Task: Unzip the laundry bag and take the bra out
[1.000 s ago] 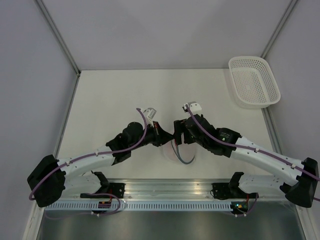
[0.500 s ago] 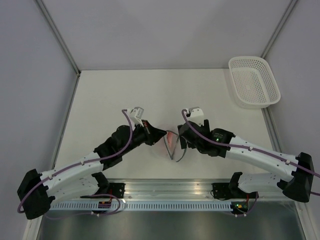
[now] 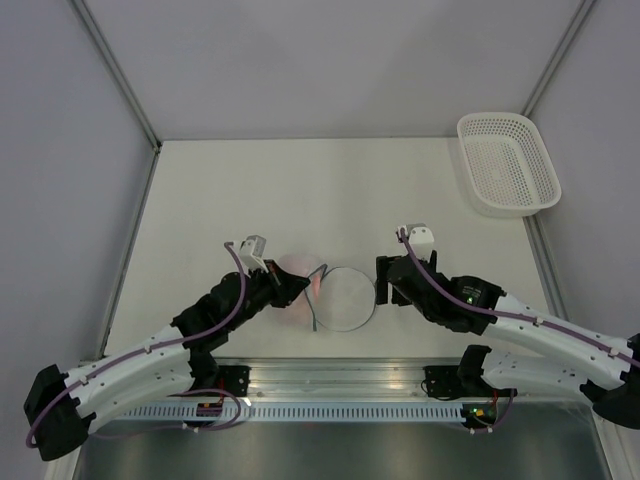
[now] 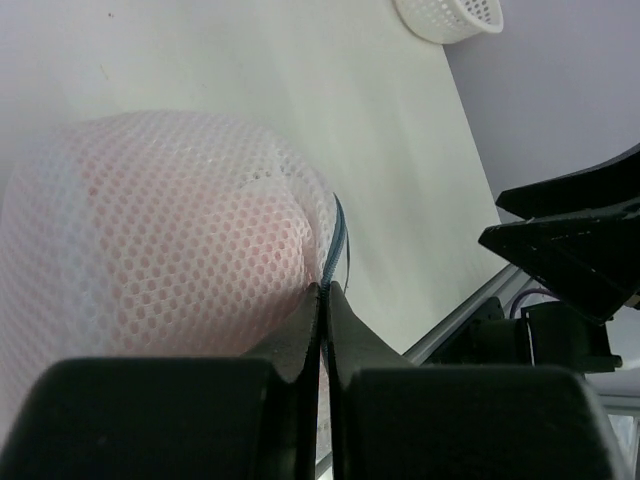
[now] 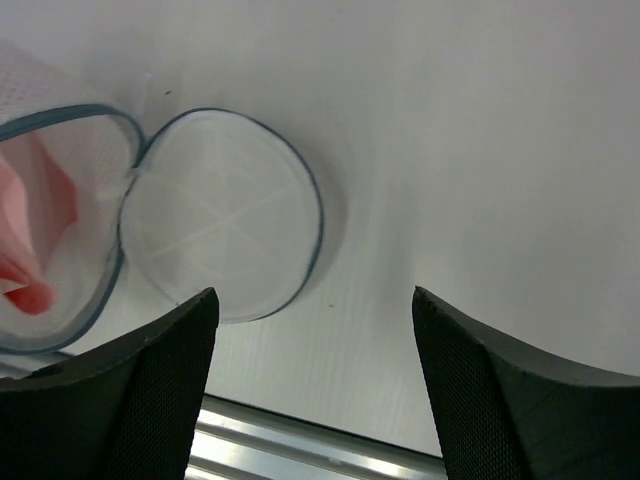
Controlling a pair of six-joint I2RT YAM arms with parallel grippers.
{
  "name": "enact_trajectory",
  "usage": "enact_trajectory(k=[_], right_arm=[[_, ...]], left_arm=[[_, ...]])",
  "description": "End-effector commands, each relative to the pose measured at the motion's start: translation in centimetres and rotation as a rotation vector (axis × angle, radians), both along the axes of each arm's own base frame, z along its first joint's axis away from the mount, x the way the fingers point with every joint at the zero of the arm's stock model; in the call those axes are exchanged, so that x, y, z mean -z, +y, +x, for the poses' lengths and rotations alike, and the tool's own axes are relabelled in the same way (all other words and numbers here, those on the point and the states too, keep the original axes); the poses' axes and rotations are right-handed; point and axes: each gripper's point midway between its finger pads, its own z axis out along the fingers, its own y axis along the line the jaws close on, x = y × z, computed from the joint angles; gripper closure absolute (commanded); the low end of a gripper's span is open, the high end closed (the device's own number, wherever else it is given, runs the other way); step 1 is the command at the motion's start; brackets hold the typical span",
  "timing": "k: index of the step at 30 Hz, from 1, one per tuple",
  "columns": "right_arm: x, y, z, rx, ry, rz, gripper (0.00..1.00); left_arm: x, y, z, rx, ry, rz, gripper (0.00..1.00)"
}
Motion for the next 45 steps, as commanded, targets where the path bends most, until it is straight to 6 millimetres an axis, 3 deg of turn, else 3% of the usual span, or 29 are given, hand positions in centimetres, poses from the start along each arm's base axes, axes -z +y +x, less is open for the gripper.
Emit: enact_trajectory(k=[1, 6, 11, 16, 22, 27, 37, 43, 45], right_arm=[[-1.0, 6.5, -0.7, -0.213, -0.016, 0.259, 0.18], [0.3, 12.1, -1.9, -0.371, -0.002, 0.503, 0.18], [0.8, 14.9, -1.8, -0.434, -0.038, 0.652, 0.18], [-0.2, 17.2, -2.5, -0.521, -0.055, 0.766, 0.19], [-0.8, 18.9, -2.1, -0.546, -0.071, 0.804, 0.2], [0.5, 20.6, -1.3, -0.532, -0.05, 0.768, 0.22], [0.6, 23.6, -1.6, -0.567, -0.057, 0.783, 0.26], [1.1, 23.3, -0.9, -0.519, -0.083, 0.74, 0.29], [1.3, 22.5, 0.2, -0.447, -0.103, 0.711, 0.36]], left_arm=[[0.2, 0.5, -0.4, -0.025, 0.033, -0.045, 0.98], [0.1, 1.3, -1.0, -0.039, 0.038, -0.084, 0.98], [-0.9, 2.0, -1.4, -0.048, 0.019, -0.125, 0.98], [-1.4, 2.3, -1.6, -0.048, 0.019, -0.126, 0.98], [-2.0, 2.0, -1.7, -0.034, 0.016, -0.142, 0.98], [-2.8, 1.9, -1.7, -0.031, 0.012, -0.166, 0.98], [-4.9, 1.5, -2.2, -0.003, 0.002, -0.22, 0.98], [-7.0, 1.8, -2.7, 0.013, -0.016, -0.273, 0.98], [-7.4, 1.8, -2.9, 0.015, -0.012, -0.284, 0.98]])
